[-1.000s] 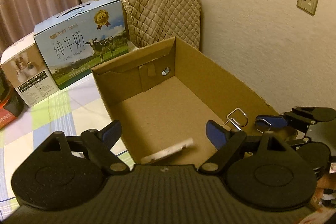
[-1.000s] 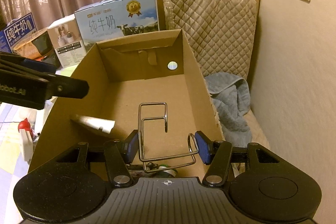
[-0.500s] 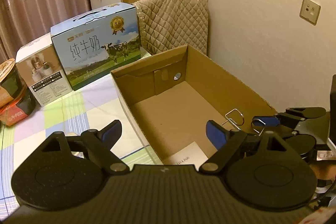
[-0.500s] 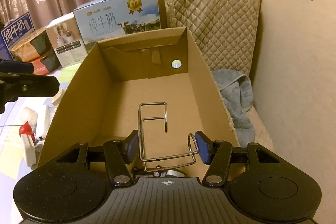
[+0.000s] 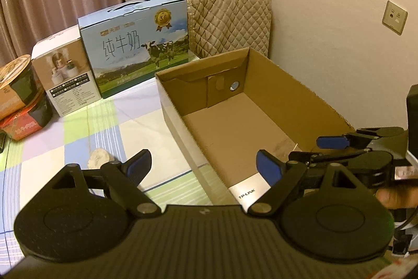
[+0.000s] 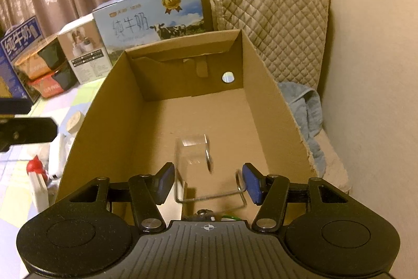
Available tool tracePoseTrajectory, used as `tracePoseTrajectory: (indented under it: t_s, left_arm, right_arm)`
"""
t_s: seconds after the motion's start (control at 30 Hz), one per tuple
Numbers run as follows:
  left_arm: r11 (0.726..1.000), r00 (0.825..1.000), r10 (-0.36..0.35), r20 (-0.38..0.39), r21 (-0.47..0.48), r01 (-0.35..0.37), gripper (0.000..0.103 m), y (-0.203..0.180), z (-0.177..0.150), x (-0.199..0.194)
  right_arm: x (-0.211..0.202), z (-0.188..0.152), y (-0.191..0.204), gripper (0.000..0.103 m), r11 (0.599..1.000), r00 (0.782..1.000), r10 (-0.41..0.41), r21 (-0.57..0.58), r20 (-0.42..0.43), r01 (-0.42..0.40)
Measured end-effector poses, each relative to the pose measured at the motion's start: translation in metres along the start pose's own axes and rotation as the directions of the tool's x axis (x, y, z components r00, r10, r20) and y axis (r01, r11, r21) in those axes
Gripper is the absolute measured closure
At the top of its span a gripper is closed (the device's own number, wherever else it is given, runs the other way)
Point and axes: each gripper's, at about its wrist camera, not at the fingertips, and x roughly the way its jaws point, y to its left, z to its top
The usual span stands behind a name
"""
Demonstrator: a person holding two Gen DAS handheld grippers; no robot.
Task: Organize rigid objects
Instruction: 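Lower the wire stand into the box and open the right gripper, then move both empty grippers back over the table items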
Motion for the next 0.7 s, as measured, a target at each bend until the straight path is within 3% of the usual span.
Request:
tracePoseTrajectory:
  t_s: [0.1, 0.7]
  left_arm:
    - [1.000, 1.000, 0.004, 0.003, -0.014, -0.004, 0.019, 0.004, -0.005, -0.007]
    - [0.992, 0.998, 0.059, 0.018, -0.115, -0.056, 0.015, 0.023, -0.058, -0.088]
  right_arm:
    - [-0.007, -0.001, -0.001, 0.037, 1.000, 1.000, 0.010, 0.011, 0.016, -0.010]
    - [-0.102, -0.023, 0.051, 0.029, 0.998, 0.994, 0.043, -0.041, 0.098, -0.039]
